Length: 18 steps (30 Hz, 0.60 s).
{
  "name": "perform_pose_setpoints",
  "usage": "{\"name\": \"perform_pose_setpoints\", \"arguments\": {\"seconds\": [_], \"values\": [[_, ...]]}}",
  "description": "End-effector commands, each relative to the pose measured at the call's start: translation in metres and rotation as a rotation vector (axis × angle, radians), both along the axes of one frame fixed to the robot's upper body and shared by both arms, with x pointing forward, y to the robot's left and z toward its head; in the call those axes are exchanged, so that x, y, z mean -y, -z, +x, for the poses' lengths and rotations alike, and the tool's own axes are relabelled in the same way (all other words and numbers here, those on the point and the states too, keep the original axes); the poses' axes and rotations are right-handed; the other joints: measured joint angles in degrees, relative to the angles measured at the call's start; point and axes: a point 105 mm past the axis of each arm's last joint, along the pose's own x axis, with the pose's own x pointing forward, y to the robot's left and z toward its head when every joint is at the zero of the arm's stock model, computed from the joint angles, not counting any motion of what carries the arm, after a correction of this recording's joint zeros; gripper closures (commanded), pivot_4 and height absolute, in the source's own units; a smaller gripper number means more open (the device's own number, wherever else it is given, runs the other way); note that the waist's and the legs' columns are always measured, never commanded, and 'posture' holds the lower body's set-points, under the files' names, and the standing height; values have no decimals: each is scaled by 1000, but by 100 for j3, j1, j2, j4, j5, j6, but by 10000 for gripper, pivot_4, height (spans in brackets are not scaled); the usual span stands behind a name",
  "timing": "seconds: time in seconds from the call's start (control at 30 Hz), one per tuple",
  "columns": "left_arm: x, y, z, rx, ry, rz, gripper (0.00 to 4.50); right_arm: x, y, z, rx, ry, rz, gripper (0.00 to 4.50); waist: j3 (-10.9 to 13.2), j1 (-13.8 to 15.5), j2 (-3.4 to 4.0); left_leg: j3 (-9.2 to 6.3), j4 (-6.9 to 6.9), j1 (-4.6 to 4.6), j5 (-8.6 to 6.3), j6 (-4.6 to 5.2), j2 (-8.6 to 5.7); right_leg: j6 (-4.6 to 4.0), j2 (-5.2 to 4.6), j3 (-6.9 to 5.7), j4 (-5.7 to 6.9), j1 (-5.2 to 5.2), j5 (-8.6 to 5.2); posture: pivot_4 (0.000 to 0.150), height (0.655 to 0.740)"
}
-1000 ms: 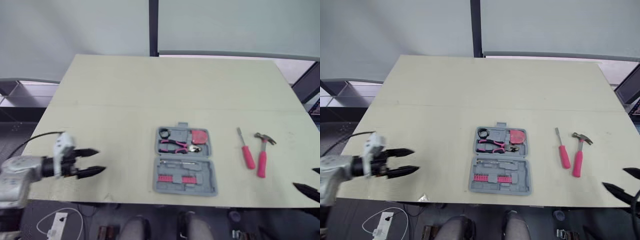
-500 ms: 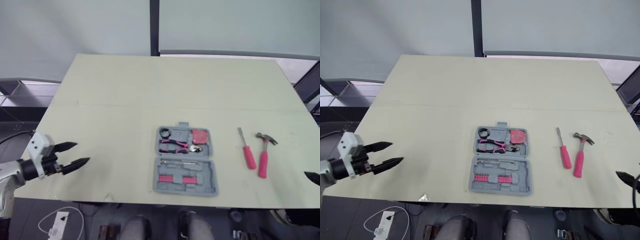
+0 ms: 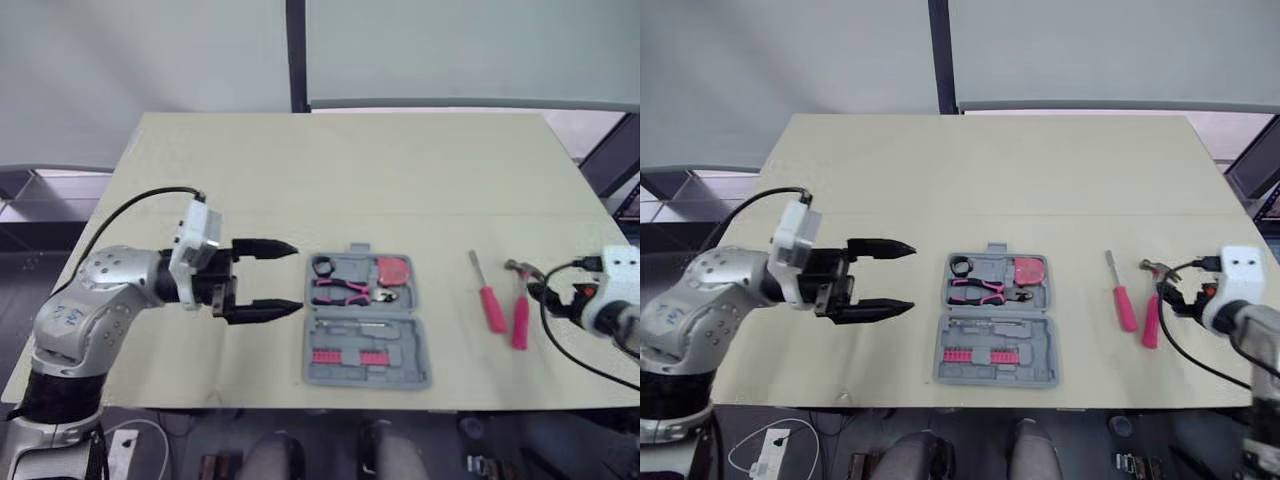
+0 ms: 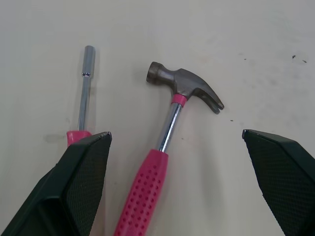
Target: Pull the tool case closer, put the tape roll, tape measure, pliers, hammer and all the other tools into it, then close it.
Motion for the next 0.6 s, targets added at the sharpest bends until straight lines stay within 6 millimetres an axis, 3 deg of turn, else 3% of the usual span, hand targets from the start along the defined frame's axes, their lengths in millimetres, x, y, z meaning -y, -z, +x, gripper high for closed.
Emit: {"name": "perform_pose_setpoints", "arguments": {"seconds": [0.03, 0.17, 0.33, 0.43, 0.6], "values": [[9, -12, -6, 55, 55, -16, 593, 9, 0, 11, 5, 83, -57, 0, 0, 1, 0, 0, 0, 0, 0, 0, 0, 0, 2, 0, -1, 0, 0, 1500, 7400], [13, -20, -4, 83, 53, -42, 593, 3, 8, 26, -17, 85, -71, 0, 0, 6, 0, -2, 1, -2, 2, 0, 0, 1, 6, 5, -2, 0, 0, 1500, 7400], [15, -20, -4, 100, 57, -38, 593, 8, 16, 31, -31, 147, -55, 0, 1, 0, 2, -4, 0, -4, 3, -1, 2, 1, 11, 7, -5, 0, 0, 1500, 7400], [15, -20, -4, 109, 56, -33, 0, 9, 20, 32, -39, 159, -38, 8201, 1, -1, 1, -3, 0, -5, 3, -2, 8, 1, 22, 8, -8, 0, 0, 1500, 7400], [16, -19, -3, 118, 56, -31, 0, 2, 27, 34, -59, 127, -4, 8201, 2, -7, 3, 0, 0, -2, 6, -13, 22, 0, 40, 30, -9, -1, 0, 1500, 7400]]}}
